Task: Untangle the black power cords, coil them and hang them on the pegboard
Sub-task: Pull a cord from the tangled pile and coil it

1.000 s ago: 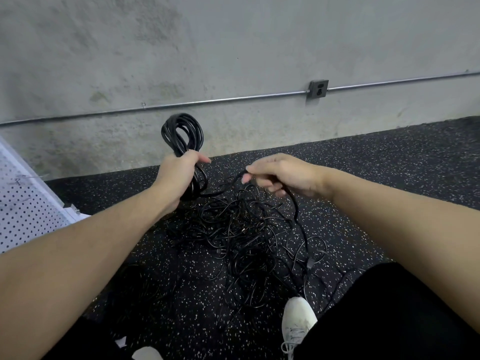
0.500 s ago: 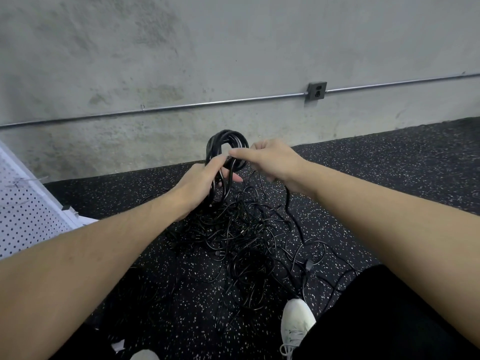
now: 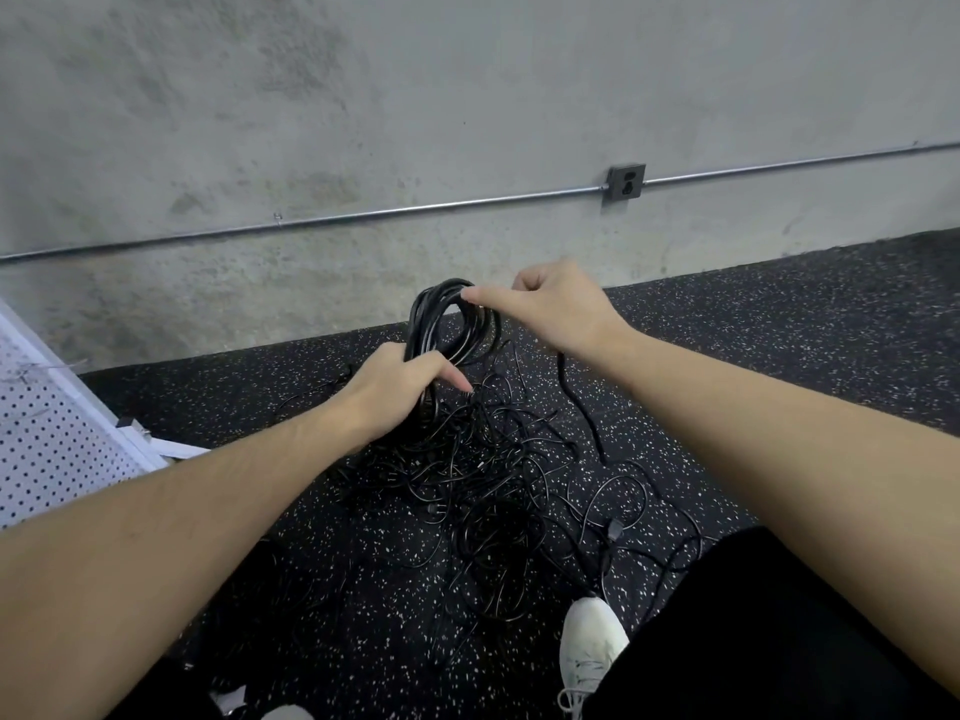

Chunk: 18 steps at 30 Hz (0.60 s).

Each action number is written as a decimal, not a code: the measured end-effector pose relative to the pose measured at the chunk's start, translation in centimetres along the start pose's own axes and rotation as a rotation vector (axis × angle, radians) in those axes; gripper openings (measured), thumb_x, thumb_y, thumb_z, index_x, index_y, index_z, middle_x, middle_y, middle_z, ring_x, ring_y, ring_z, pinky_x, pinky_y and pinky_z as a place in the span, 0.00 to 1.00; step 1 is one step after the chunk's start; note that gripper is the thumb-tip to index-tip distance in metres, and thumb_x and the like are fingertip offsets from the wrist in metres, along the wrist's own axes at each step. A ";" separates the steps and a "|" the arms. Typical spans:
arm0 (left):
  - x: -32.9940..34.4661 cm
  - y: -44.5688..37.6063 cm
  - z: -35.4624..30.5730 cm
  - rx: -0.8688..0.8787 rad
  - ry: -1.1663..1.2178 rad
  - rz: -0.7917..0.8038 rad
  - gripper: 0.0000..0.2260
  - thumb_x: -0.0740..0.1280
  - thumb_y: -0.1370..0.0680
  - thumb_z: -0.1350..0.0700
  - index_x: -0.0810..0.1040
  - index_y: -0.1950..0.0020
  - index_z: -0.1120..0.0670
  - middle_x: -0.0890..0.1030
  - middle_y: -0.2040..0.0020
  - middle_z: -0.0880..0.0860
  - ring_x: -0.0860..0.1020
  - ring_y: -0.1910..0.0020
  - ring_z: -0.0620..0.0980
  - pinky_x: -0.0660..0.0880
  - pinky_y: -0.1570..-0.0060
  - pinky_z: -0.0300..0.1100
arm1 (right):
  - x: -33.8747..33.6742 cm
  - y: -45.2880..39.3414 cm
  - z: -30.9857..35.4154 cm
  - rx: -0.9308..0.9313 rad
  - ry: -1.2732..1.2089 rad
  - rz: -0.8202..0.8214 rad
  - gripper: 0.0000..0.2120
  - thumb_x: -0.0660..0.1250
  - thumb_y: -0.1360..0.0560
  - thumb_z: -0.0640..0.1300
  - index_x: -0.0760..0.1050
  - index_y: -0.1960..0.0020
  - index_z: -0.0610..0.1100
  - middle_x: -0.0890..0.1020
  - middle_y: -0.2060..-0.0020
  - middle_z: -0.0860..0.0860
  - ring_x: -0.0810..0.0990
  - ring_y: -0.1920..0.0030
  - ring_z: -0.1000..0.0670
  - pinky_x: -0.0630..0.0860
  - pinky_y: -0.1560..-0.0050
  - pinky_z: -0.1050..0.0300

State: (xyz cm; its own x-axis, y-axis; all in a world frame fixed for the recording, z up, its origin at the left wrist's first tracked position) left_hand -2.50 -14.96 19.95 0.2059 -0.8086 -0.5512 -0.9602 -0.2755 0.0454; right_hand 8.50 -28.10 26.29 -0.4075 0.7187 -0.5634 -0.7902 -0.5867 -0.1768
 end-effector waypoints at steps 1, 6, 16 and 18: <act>-0.1 0.0 0.0 -0.005 0.038 -0.017 0.16 0.61 0.22 0.48 0.88 0.59 0.47 0.74 0.61 0.58 0.72 0.68 0.50 0.68 0.63 0.47 | 0.4 -0.2 -0.3 0.008 -0.042 0.025 0.22 0.74 0.28 0.64 0.72 0.64 0.47 0.68 0.77 0.57 0.63 0.77 0.57 0.62 0.73 0.61; -1.0 0.1 0.7 -0.015 0.117 -0.077 0.15 0.61 0.29 0.47 0.84 0.64 0.54 0.74 0.66 0.52 0.72 0.72 0.47 0.68 0.64 0.46 | 1.6 -0.4 -0.1 0.004 -0.320 0.102 0.08 0.69 0.20 0.52 0.81 0.47 0.49 0.75 0.71 0.60 0.71 0.68 0.56 0.71 0.57 0.57; 0.5 0.8 -4.1 0.234 0.249 -0.068 0.14 0.58 0.29 0.56 0.69 0.65 0.68 0.67 0.71 0.58 0.68 0.74 0.48 0.67 0.74 0.38 | 1.9 -0.1 0.4 0.102 -0.740 -0.088 0.16 0.74 0.24 0.52 0.73 0.41 0.51 0.84 0.50 0.45 0.82 0.55 0.48 0.77 0.59 0.51; 0.5 0.7 -4.3 0.255 0.263 -0.080 0.14 0.59 0.30 0.56 0.67 0.66 0.68 0.67 0.70 0.57 0.68 0.72 0.49 0.67 0.71 0.40 | 3.4 0.3 0.0 0.239 -0.714 0.012 0.20 0.72 0.25 0.60 0.74 0.40 0.49 0.87 0.54 0.44 0.84 0.59 0.49 0.81 0.54 0.49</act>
State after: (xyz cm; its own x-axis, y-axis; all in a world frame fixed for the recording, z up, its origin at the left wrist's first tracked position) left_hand -2.30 -17.81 23.28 0.2921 -0.9048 -0.3098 -0.9483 -0.2320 -0.2165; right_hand 6.94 -25.84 24.31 -0.5505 0.8275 0.1102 -0.8283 -0.5579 0.0520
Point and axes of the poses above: each hand's wrist, its own y-axis away from the middle knuckle, its own x-axis out of the palm, z = x × y, the point moved 10 cm from there along -y, towards the middle knuckle
